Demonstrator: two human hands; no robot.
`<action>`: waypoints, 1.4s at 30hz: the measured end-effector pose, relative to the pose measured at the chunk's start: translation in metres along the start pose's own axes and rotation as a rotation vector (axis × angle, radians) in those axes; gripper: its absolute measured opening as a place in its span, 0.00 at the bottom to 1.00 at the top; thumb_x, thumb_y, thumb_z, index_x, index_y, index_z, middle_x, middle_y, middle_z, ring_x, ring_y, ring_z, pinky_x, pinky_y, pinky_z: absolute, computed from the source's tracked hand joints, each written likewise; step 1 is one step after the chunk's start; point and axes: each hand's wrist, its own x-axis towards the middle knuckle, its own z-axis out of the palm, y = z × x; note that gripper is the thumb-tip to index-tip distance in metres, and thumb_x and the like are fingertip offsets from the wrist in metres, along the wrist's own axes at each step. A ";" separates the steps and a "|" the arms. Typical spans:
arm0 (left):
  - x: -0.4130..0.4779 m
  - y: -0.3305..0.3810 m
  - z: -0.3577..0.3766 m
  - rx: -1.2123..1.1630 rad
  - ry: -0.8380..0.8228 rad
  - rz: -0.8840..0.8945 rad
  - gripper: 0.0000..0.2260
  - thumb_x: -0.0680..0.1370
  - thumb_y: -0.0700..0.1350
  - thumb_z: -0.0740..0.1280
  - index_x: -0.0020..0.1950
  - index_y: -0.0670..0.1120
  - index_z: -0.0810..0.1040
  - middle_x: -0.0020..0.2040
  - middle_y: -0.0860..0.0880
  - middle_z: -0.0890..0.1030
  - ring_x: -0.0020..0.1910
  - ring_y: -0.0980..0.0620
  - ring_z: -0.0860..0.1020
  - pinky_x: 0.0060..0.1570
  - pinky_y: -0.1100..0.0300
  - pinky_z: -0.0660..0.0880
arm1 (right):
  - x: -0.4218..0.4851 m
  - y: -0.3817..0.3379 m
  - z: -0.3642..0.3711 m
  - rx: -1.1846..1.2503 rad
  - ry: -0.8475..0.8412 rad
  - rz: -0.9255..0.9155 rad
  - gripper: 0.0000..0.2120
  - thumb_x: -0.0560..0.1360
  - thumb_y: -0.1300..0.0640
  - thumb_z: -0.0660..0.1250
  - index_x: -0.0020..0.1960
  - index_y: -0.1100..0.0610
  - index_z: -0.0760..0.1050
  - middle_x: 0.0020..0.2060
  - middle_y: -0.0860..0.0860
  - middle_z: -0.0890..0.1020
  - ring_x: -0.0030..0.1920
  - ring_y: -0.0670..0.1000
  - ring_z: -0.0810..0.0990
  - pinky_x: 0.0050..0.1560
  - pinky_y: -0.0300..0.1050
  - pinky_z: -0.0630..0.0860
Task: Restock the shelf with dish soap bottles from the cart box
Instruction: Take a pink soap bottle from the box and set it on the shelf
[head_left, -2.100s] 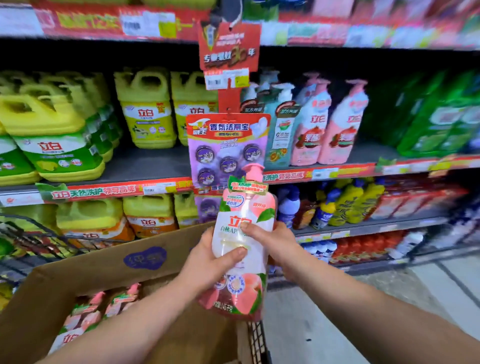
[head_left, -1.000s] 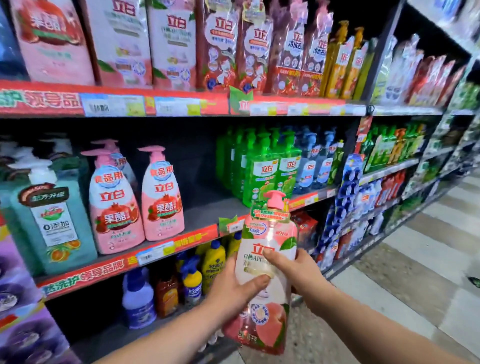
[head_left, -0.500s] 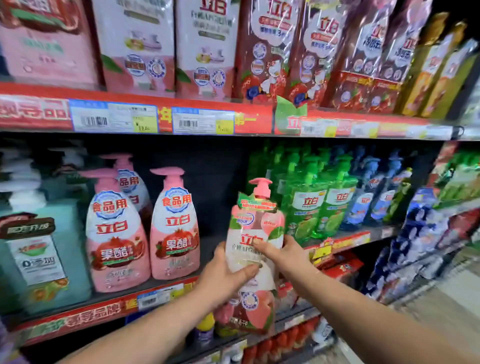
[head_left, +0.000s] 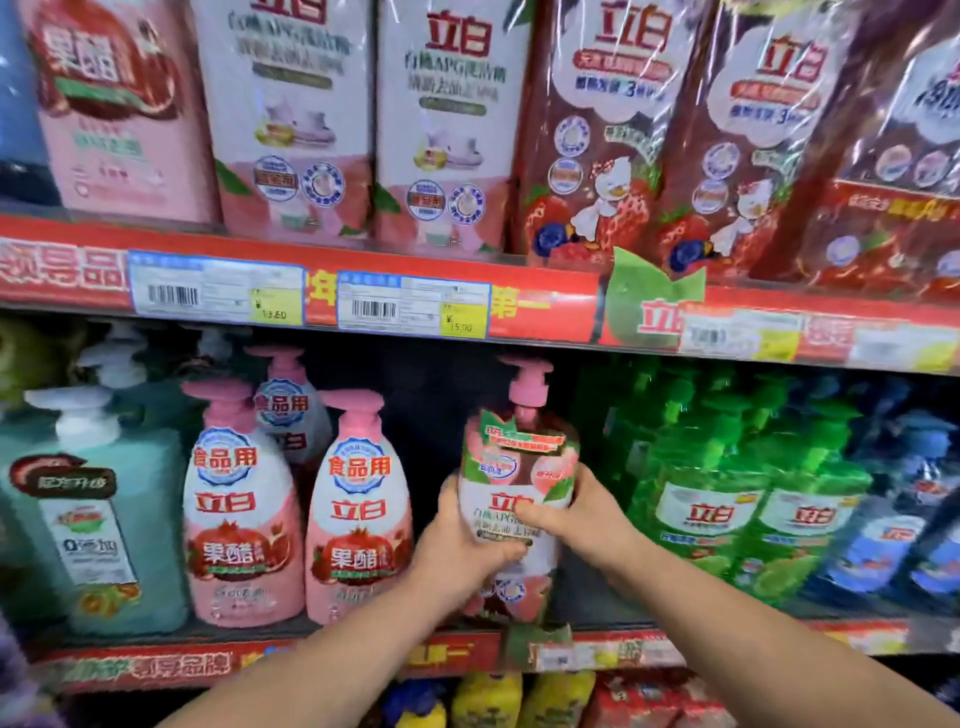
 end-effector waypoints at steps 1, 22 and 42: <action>0.003 -0.005 0.003 -0.025 0.015 -0.011 0.44 0.56 0.48 0.77 0.68 0.51 0.60 0.54 0.51 0.80 0.54 0.51 0.80 0.56 0.46 0.76 | 0.005 0.004 -0.001 -0.017 -0.017 -0.015 0.30 0.65 0.68 0.76 0.64 0.65 0.69 0.55 0.61 0.81 0.57 0.59 0.81 0.61 0.59 0.75; -0.019 0.066 -0.058 1.039 0.676 0.589 0.23 0.66 0.52 0.69 0.59 0.44 0.77 0.59 0.40 0.77 0.61 0.41 0.66 0.58 0.46 0.62 | 0.061 0.025 -0.002 -0.167 -0.087 -0.113 0.34 0.66 0.64 0.76 0.66 0.57 0.63 0.52 0.50 0.79 0.50 0.48 0.78 0.52 0.40 0.74; -0.001 0.046 -0.089 1.240 0.599 0.519 0.28 0.62 0.52 0.76 0.57 0.43 0.76 0.64 0.43 0.64 0.65 0.27 0.64 0.64 0.37 0.64 | 0.107 0.019 0.017 -0.239 -0.063 -0.027 0.39 0.68 0.56 0.76 0.72 0.54 0.59 0.63 0.55 0.77 0.61 0.56 0.76 0.61 0.49 0.73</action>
